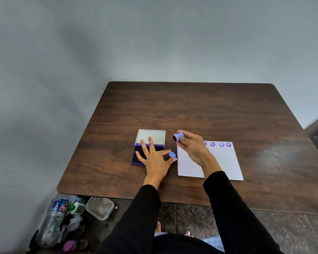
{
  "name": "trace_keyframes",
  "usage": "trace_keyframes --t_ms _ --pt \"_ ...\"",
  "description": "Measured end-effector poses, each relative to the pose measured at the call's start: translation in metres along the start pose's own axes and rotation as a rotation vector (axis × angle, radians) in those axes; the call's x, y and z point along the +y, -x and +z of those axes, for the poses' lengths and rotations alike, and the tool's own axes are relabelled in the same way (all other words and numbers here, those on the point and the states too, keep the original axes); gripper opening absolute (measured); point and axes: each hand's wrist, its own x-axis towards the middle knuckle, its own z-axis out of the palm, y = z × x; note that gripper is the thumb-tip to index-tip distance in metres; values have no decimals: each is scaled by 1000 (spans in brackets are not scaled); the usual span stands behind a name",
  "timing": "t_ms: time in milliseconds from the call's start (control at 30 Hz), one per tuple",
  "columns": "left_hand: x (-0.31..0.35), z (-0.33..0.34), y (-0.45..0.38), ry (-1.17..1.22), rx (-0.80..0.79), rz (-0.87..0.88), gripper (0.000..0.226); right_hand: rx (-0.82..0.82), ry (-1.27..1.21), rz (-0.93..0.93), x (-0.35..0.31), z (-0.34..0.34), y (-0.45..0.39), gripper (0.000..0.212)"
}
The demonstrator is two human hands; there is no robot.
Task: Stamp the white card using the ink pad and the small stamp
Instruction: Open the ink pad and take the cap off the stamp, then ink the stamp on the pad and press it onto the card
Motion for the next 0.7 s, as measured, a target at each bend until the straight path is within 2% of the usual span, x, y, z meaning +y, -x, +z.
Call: trace_keyframes --t_ms 67,167,400,533,633,700 --pt "-2 6 1 -24 -2 24 34 -32 -213 62 -3 -1 0 30" --pt "-3 10 2 -39 1 46 36 -71 -403 89 -4 -2 2 27" --pt "-6 9 8 32 -29 63 48 -74 -553 103 -5 0 4 25" --pt "-13 1 11 87 83 47 73 -64 -661 125 -4 1 5 19" --pt "-21 -6 14 137 224 24 74 -47 -794 164 -4 4 5 11" --pt "-30 -10 13 129 238 -18 82 -25 -871 183 -4 7 6 10"
